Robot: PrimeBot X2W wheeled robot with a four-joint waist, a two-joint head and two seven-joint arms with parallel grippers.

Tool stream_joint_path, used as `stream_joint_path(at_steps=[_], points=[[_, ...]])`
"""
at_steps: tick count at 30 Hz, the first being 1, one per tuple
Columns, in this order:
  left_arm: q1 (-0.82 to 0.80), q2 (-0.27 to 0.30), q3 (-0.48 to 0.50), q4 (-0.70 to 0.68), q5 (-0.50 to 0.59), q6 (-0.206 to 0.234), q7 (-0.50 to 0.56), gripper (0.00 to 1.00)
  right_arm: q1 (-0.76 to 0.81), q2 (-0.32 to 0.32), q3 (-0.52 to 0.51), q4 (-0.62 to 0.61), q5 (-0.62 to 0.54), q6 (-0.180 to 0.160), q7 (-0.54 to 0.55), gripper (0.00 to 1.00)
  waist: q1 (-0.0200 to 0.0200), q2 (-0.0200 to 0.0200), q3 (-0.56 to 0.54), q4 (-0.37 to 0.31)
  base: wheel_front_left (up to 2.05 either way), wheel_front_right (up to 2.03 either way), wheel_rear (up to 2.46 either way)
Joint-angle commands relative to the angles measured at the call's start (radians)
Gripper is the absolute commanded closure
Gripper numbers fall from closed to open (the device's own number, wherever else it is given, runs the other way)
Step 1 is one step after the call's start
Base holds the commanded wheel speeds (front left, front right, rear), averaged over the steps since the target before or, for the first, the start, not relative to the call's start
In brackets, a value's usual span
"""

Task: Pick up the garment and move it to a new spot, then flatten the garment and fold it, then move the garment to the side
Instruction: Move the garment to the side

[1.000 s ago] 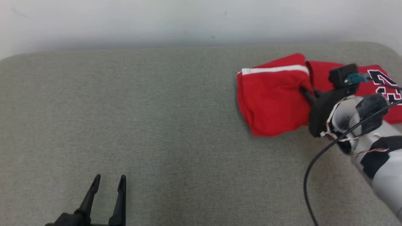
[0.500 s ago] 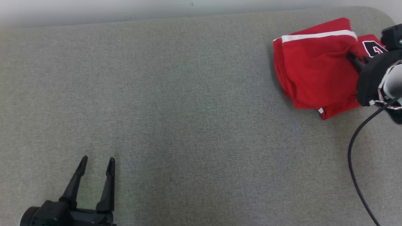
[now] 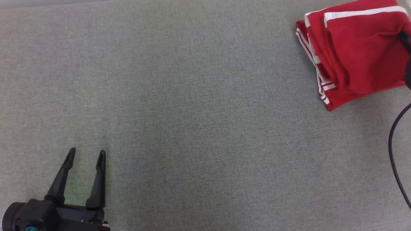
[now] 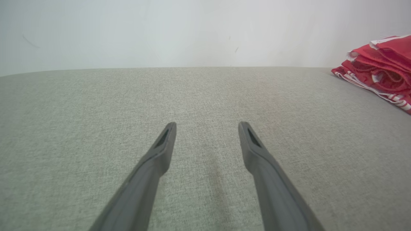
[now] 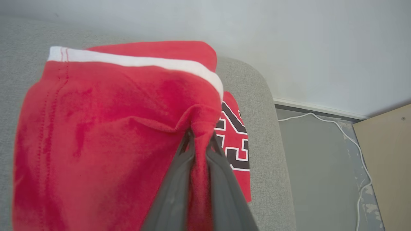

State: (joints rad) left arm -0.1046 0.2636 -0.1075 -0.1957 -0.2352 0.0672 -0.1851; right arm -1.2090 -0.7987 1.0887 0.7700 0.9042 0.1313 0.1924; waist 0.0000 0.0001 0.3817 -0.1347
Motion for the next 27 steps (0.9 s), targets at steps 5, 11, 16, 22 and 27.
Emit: stream_joint_path(at_steps=[5, 11, 16, 22, 27], points=[[-0.005, 0.017, 0.011, -0.018, 0.008, 0.006, 0.007, 0.0, -0.035, -0.018, -0.004, 0.032, -0.016, -0.001, -0.02, 1.0, 0.0, -0.0001, 0.027, -0.007, 0.0, 0.0, 0.0], [-0.013, 0.024, 0.008, -0.023, 0.008, 0.01, 0.01, 0.0, -0.039, 0.001, 0.004, 0.062, -0.019, -0.001, -0.025, 1.0, 0.0, -0.0001, 0.047, -0.006, 0.0, 0.0, 0.0], [-0.018, 0.024, 0.004, -0.017, 0.005, 0.012, 0.007, 0.0, -0.056, 0.008, 0.02, 0.101, -0.06, -0.001, -0.034, 0.0, 0.0, -0.0001, 0.047, -0.001, 0.0, 0.0, 0.0], [-0.005, 0.012, 0.0, 0.002, -0.008, 0.02, -0.008, 0.0, -0.098, 0.034, -0.002, 0.158, -0.113, -0.001, -0.105, 0.0, 0.0, -0.0001, 0.017, 0.008, 0.0, 0.0, 0.0], [0.009, -0.003, -0.002, 0.027, -0.019, 0.026, -0.024, 0.0, -0.065, 0.086, -0.076, 0.158, -0.063, -0.001, -0.224, 0.0, 0.0, -0.0001, -0.028, 0.017, 0.0, 0.0, 0.0]])
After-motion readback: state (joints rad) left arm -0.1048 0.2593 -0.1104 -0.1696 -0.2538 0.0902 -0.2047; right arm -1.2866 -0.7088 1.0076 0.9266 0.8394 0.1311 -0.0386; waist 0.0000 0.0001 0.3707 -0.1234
